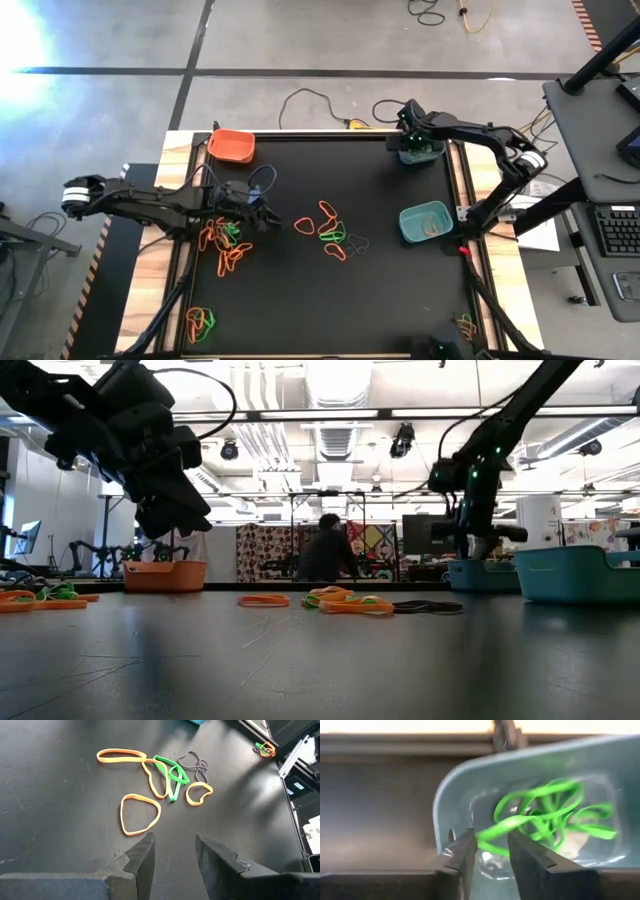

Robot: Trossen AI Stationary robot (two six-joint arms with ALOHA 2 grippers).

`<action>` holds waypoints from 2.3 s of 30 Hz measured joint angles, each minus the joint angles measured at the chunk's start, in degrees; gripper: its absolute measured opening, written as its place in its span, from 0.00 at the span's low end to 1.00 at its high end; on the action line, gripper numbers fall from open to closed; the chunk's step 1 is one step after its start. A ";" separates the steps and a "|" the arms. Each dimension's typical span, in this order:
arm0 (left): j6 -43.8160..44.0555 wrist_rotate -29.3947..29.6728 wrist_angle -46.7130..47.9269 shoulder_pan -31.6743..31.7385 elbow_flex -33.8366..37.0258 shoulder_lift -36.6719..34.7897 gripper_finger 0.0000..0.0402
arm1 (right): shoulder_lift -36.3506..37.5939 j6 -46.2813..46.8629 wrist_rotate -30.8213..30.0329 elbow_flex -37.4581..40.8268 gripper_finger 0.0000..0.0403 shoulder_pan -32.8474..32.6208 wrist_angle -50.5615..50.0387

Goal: Sort rubber bands into baskets
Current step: Put the green rubber band into the blue bin

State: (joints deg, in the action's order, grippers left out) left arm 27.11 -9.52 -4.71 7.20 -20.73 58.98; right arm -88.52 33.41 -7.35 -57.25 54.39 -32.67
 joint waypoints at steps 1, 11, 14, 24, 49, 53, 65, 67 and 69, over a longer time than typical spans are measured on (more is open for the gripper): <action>-0.10 0.00 0.01 0.02 0.00 0.01 0.31 | 1.04 0.07 -1.03 -0.04 0.30 -0.26 0.09; -2.01 2.74 -5.77 0.22 -0.02 0.02 0.31 | 12.33 -0.49 -6.39 1.31 0.34 -12.80 4.84; -2.42 4.54 -8.15 0.24 -0.02 0.02 0.31 | 14.63 -0.63 -6.24 3.36 0.32 -20.89 11.64; -5.15 2.41 -9.40 0.24 0.00 2.51 0.31 | 8.54 -10.94 -5.74 5.76 0.30 -50.37 17.39; 3.69 5.86 -10.14 -11.93 0.28 16.52 0.31 | -17.70 -11.06 -3.77 -3.74 0.22 -55.11 19.11; 3.91 6.02 -10.16 -12.39 0.31 16.82 0.31 | -18.04 -13.49 -3.83 -3.61 0.12 -55.10 18.28; 3.92 10.75 -10.23 -9.68 2.14 14.14 0.31 | -13.42 -18.89 0.74 -3.13 0.03 -50.25 14.47; 3.94 10.95 -10.32 -8.58 2.14 14.12 0.31 | -11.21 -21.48 2.12 -2.76 0.03 -47.51 12.29; 3.94 10.99 -10.27 -7.56 2.14 14.12 0.31 | -8.52 -24.07 2.17 -2.70 0.03 -44.02 10.70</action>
State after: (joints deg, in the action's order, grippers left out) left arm 31.05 1.48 -14.98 -0.36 -18.59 73.10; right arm -97.04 9.34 -5.18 -59.95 10.38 -21.97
